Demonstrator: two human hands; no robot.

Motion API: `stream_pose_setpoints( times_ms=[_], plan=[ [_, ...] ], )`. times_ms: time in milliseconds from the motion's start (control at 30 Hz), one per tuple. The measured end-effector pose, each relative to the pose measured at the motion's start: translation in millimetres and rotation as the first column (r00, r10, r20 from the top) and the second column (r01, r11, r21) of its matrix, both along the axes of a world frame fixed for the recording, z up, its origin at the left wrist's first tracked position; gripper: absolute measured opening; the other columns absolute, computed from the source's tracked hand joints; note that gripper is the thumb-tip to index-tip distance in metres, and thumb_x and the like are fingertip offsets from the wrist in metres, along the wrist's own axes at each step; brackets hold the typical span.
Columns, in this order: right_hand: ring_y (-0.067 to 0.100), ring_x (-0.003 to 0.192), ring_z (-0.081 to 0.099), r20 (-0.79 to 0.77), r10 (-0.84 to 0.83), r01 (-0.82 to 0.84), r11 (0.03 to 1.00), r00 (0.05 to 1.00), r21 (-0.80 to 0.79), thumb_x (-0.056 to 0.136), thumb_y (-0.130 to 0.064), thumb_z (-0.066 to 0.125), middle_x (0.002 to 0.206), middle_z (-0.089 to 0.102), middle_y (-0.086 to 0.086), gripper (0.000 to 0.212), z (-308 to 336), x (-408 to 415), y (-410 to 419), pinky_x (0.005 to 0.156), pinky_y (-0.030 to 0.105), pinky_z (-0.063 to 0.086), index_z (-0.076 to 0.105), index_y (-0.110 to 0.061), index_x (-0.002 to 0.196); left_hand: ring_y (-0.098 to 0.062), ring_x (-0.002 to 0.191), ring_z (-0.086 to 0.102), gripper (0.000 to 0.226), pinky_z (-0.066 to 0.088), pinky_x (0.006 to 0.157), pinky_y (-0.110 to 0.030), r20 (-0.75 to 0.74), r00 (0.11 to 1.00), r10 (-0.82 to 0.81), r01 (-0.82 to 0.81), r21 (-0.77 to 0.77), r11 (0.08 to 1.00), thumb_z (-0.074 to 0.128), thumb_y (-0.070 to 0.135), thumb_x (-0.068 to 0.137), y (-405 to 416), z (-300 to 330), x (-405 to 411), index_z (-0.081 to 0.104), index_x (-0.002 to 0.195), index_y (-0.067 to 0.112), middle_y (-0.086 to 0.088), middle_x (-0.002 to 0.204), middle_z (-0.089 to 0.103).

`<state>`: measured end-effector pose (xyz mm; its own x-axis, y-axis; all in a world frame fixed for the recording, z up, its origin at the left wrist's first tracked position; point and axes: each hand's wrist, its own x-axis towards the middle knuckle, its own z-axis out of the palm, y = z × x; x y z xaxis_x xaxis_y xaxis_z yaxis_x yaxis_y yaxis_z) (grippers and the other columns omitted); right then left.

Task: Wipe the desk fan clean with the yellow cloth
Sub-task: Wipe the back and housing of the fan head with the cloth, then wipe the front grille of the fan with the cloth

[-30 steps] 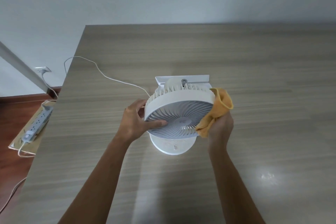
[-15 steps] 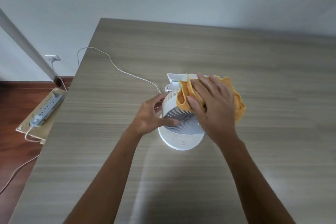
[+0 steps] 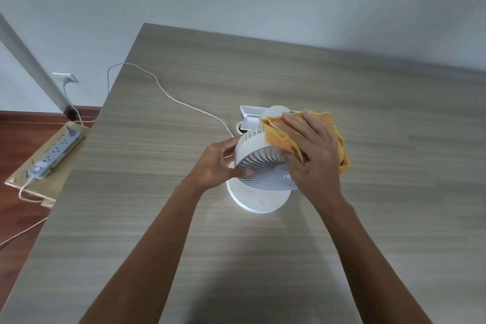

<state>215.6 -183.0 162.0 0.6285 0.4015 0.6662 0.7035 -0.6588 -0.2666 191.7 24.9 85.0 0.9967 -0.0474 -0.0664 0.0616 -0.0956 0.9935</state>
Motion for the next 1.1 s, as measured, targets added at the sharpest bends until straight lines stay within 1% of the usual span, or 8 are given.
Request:
stream_pose_setpoints(
  times_ms=[100, 200, 367, 567, 733, 867, 1033, 1100],
  plan=[
    [0.023, 0.128, 0.052, -0.006, 0.031, -0.03, 0.99, 0.999, 0.139, 0.09, -0.008, 0.06, 0.128, 0.064, 0.006, 0.033, -1, -10, 0, 0.107, 0.056, 0.035, 0.063, -0.005, 0.123, -0.021, 0.121, 0.063, 0.083, 0.047, 0.108, -0.034, 0.011, 1.0, 0.002, -0.002, 0.011, 1.0, 0.09, -0.004, 0.061, 2, -1, 2, 0.057, 0.135, 0.014, -0.006, 0.126, 0.069],
    [0.034, 0.135, 0.043, 0.097, -0.021, 0.018, 0.999, 0.995, 0.03, 0.091, -0.008, 0.05, 0.137, 0.054, 0.015, 0.038, -27, -32, 7, 0.112, 0.06, 0.027, 0.058, 0.0, 0.127, -0.016, 0.121, 0.063, 0.086, 0.046, 0.108, -0.035, 0.015, 1.0, -0.008, 0.008, 0.02, 1.0, 0.091, -0.002, 0.061, 4, -1, 3, 0.056, 0.138, 0.015, -0.002, 0.127, 0.068],
    [0.039, 0.142, 0.024, 0.032, -0.15, 0.152, 0.987, 0.988, -0.054, 0.09, -0.006, 0.04, 0.148, 0.035, 0.021, 0.049, -59, -38, 6, 0.113, 0.063, 0.021, 0.042, -0.004, 0.139, -0.013, 0.128, 0.058, 0.092, 0.042, 0.112, -0.037, -0.001, 0.999, -0.05, 0.05, -0.002, 0.999, 0.087, -0.003, 0.067, 5, 2, 5, 0.044, 0.147, 0.011, -0.002, 0.139, 0.06],
    [0.033, 0.148, 0.012, 0.138, -0.127, 0.132, 0.991, 0.982, -0.027, 0.101, -0.021, 0.026, 0.162, 0.007, 0.001, 0.048, -90, -15, 6, 0.119, 0.055, 0.012, 0.025, -0.014, 0.149, -0.017, 0.132, 0.055, 0.072, 0.037, 0.115, -0.043, 0.044, 0.995, -0.085, 0.087, -0.064, 0.994, 0.079, 0.006, 0.081, 8, -14, 10, 0.047, 0.145, 0.01, -0.003, 0.139, 0.061],
    [0.037, 0.147, 0.014, 0.271, -0.133, 0.129, 0.991, 0.953, 0.033, 0.088, -0.011, 0.037, 0.162, 0.011, 0.003, 0.064, -107, 0, 16, 0.118, 0.056, 0.011, 0.025, -0.015, 0.15, -0.036, 0.117, 0.062, 0.067, 0.049, 0.101, -0.047, 0.22, 0.971, 0.091, -0.051, -0.18, 0.982, 0.071, 0.051, 0.083, -9, -28, 15, 0.059, 0.13, 0.005, -0.019, 0.124, 0.067],
    [0.037, 0.147, 0.013, 0.355, -0.131, 0.128, 0.991, 0.926, 0.033, 0.094, -0.014, 0.035, 0.158, 0.018, 0.008, 0.056, -110, 8, 23, 0.118, 0.057, 0.01, 0.026, -0.014, 0.15, -0.048, 0.116, 0.059, 0.061, 0.043, 0.101, -0.065, 0.34, 0.928, 0.15, -0.071, -0.235, 0.969, 0.066, 0.051, 0.088, -13, -44, 26, 0.061, 0.127, 0.004, -0.027, 0.122, 0.065],
    [0.036, 0.146, 0.02, 0.489, -0.105, 0.141, 0.989, 0.866, -0.037, 0.091, -0.012, 0.046, 0.155, 0.03, 0.009, 0.057, -128, 11, 17, 0.117, 0.058, 0.016, 0.035, -0.014, 0.147, -0.037, 0.111, 0.061, 0.064, 0.039, 0.102, -0.066, 0.458, 0.872, 0.174, -0.075, -0.226, 0.971, 0.058, 0.053, 0.092, -13, -51, 31, 0.061, 0.119, -0.005, -0.036, 0.117, 0.06],
    [0.035, 0.145, 0.023, 0.531, -0.101, 0.167, 0.983, 0.841, -0.079, 0.093, -0.012, 0.044, 0.154, 0.034, 0.008, 0.053, -146, 9, 9, 0.116, 0.058, 0.02, 0.037, -0.014, 0.146, -0.045, 0.117, 0.06, 0.061, 0.038, 0.104, -0.067, 0.47, 0.866, 0.168, -0.063, -0.232, 0.971, 0.054, 0.051, 0.095, -14, -53, 31, 0.062, 0.119, -0.005, -0.037, 0.12, 0.06]
  ],
)
